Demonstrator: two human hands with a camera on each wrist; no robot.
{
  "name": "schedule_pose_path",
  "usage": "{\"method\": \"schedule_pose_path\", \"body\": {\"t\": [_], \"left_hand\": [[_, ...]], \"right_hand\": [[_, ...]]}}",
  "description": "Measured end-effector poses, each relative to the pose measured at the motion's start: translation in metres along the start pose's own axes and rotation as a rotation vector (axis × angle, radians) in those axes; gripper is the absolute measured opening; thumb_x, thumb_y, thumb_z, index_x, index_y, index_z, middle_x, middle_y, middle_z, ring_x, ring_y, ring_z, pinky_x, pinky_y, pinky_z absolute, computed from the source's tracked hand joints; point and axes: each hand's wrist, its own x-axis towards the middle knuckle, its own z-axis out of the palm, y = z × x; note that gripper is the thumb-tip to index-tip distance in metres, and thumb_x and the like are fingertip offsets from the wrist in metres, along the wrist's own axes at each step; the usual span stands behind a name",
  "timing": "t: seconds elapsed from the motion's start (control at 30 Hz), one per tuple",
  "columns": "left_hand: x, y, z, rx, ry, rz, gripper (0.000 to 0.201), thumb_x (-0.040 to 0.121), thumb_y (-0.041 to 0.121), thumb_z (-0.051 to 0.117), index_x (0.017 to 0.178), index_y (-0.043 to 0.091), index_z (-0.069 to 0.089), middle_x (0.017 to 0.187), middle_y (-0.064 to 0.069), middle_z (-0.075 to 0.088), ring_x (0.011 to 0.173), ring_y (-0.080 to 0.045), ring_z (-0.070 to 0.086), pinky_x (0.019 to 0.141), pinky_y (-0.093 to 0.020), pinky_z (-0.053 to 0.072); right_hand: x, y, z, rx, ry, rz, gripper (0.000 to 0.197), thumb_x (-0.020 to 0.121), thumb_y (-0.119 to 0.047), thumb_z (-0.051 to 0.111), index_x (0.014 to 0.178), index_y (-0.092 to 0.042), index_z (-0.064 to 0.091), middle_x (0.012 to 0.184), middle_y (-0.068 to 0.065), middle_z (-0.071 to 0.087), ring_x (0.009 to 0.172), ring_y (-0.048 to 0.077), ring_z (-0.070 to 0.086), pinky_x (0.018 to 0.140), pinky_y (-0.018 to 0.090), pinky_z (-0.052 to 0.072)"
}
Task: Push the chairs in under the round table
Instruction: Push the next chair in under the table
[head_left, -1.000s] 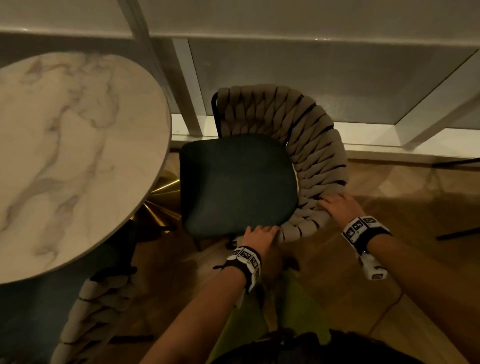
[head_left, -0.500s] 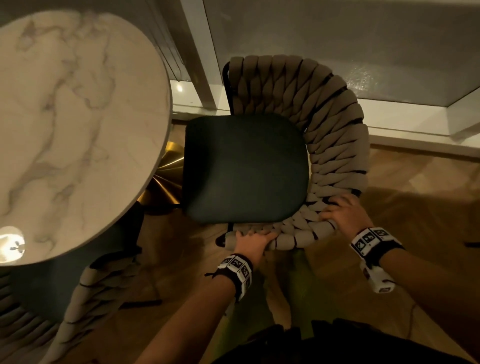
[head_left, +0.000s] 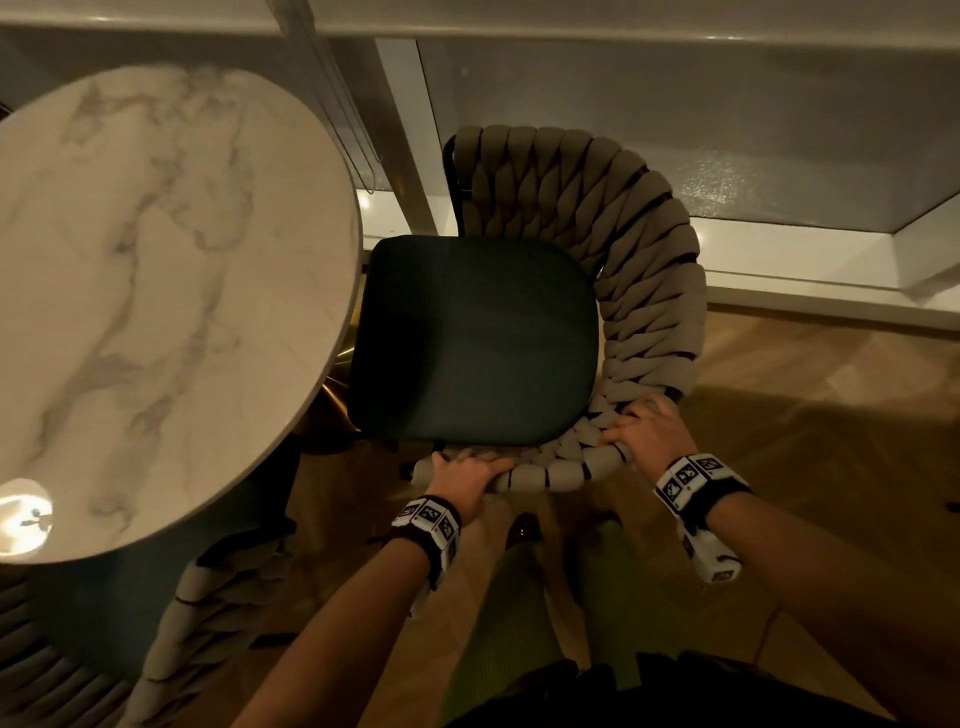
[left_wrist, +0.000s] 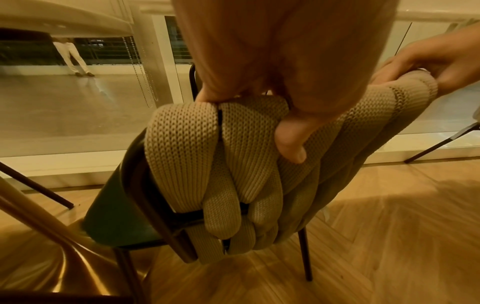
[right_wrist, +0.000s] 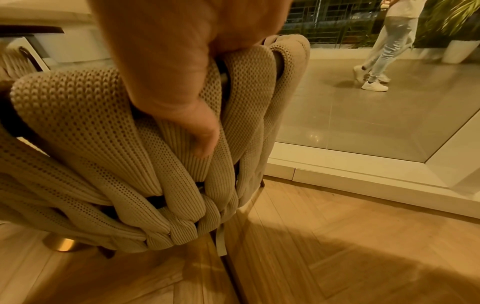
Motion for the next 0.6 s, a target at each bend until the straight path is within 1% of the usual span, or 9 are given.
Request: {"method": "schedule_pose_path", "body": {"t": [0.13,0.3,0.4,0.5,0.6], "left_hand": [[0.001,-0.011,0.0,-0.003,0.018,-0.02,0.066,0.087,0.007,0.056,0.14,0.039,0.033,0.147,0.003,0.041,0.134,-0.028,0.035,0.105,-0.067,0.024],[-0.004,-0.013,0.008,0.011,0.034,-0.021,0.067,0.085,0.005,0.055,0.14,0.038,0.035,0.145,0.002,0.044,0.131,-0.027,0.039,0.104,-0.064,0.027],[-0.011,-0.017,0.017,0.039,0.03,-0.018,0.065,0.086,0.007,0.056,0.139,0.038,0.036,0.145,0.002,0.044,0.131,-0.027,0.039,0.103,-0.064,0.026],[-0.016,-0.02,0.022,0.043,0.032,-0.01,0.062,0.087,0.008,0.055,0.138,0.038,0.037,0.145,0.003,0.044,0.131,-0.027,0.039,0.105,-0.064,0.025],[-0.016,-0.02,0.02,0.025,0.046,-0.008,0.061,0.087,0.007,0.055,0.136,0.038,0.039,0.143,0.004,0.047,0.13,-0.026,0.04,0.105,-0.065,0.024]], "right_hand": [[0.006,-0.008,-0.005,0.003,-0.006,0.0,0.033,0.081,-0.034,0.063,0.113,-0.041,0.058,0.121,-0.01,0.061,0.121,0.019,0.042,0.107,0.042,0.02],[-0.003,-0.019,-0.002,0.012,-0.022,0.02,0.036,0.082,-0.03,0.063,0.115,-0.04,0.057,0.124,-0.008,0.06,0.122,0.02,0.042,0.11,0.043,0.019],[-0.01,-0.029,0.005,0.03,-0.002,0.024,0.034,0.081,-0.03,0.063,0.113,-0.039,0.057,0.122,-0.008,0.061,0.121,0.02,0.043,0.11,0.044,0.018],[-0.015,-0.035,0.009,0.046,-0.015,0.02,0.035,0.08,-0.028,0.062,0.114,-0.039,0.057,0.123,-0.008,0.061,0.122,0.02,0.042,0.111,0.044,0.016],[-0.013,-0.035,0.008,0.043,-0.02,0.023,0.036,0.081,-0.028,0.063,0.115,-0.039,0.057,0.123,-0.009,0.061,0.121,0.02,0.043,0.109,0.044,0.018]]}}
